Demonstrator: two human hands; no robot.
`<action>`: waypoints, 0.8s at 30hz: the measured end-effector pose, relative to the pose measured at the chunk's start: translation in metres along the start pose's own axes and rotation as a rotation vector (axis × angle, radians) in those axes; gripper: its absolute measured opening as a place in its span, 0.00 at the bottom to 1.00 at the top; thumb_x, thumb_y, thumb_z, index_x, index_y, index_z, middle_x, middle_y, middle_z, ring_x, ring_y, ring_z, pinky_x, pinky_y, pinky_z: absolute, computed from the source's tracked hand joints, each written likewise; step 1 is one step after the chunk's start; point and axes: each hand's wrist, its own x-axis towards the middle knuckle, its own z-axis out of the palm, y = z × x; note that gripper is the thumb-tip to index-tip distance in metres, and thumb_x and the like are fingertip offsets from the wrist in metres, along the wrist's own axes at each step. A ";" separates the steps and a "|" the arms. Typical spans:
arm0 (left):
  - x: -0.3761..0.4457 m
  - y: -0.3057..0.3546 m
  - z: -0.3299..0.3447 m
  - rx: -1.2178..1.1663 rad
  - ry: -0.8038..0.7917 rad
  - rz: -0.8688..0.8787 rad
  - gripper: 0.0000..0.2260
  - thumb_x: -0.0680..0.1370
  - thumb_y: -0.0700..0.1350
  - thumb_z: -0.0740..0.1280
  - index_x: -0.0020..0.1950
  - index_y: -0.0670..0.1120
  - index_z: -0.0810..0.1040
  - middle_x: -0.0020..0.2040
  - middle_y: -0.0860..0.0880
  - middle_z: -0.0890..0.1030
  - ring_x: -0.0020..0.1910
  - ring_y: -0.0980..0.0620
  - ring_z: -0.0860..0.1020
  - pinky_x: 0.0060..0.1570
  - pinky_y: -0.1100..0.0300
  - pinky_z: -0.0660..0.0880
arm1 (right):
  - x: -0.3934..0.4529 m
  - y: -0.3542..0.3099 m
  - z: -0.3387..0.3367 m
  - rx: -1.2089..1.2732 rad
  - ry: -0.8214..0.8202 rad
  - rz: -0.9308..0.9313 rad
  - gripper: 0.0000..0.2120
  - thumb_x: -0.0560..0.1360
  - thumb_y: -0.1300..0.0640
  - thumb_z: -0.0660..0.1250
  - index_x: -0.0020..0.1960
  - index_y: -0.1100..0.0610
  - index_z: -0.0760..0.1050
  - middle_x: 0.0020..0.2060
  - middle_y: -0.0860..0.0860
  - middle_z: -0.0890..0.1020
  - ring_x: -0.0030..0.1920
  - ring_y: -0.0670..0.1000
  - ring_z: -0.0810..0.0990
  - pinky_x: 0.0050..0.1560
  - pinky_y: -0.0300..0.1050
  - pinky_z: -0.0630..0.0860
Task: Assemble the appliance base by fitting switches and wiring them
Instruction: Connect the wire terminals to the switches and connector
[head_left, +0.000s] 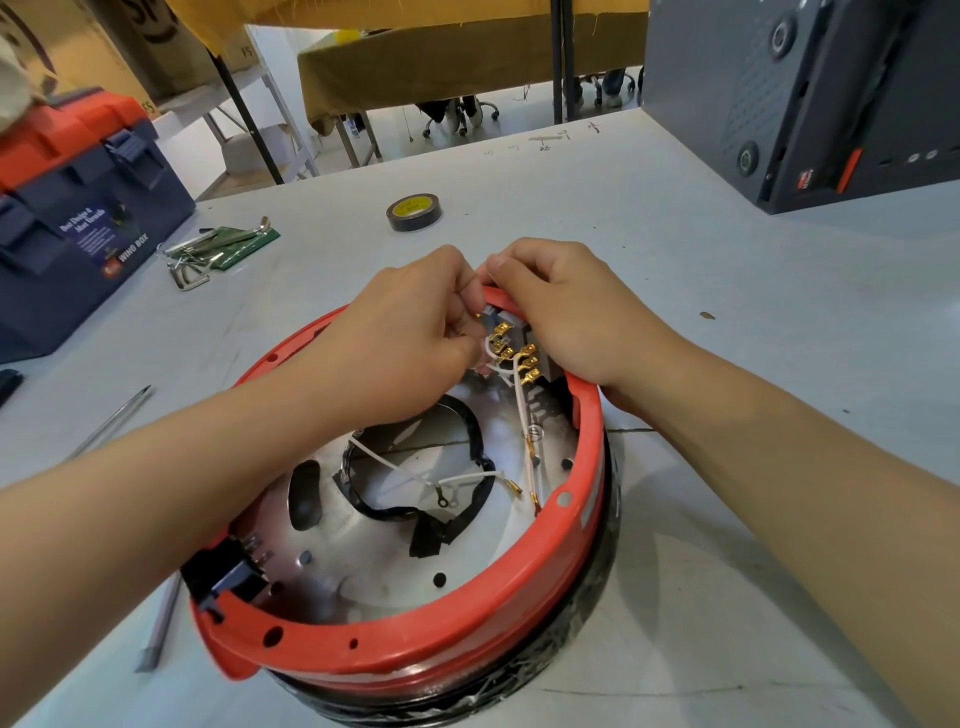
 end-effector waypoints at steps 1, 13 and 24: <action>0.001 0.000 -0.001 0.013 -0.009 -0.004 0.14 0.73 0.37 0.67 0.40 0.54 0.67 0.34 0.55 0.81 0.32 0.64 0.74 0.33 0.71 0.67 | 0.000 0.000 0.000 -0.003 0.001 -0.001 0.12 0.81 0.52 0.57 0.48 0.53 0.78 0.36 0.44 0.76 0.37 0.43 0.74 0.40 0.37 0.67; 0.004 0.002 -0.003 -0.033 -0.051 -0.052 0.12 0.72 0.37 0.67 0.41 0.52 0.68 0.34 0.54 0.83 0.33 0.61 0.76 0.37 0.65 0.70 | -0.001 -0.001 -0.001 0.001 0.003 0.014 0.13 0.80 0.52 0.57 0.48 0.55 0.79 0.37 0.46 0.78 0.37 0.43 0.76 0.39 0.37 0.69; 0.000 0.001 0.004 -0.012 0.037 -0.023 0.14 0.72 0.35 0.67 0.39 0.53 0.69 0.33 0.51 0.81 0.29 0.63 0.75 0.30 0.73 0.68 | -0.002 -0.002 -0.001 -0.019 0.018 0.005 0.12 0.80 0.52 0.57 0.44 0.51 0.78 0.35 0.46 0.78 0.36 0.44 0.75 0.38 0.38 0.68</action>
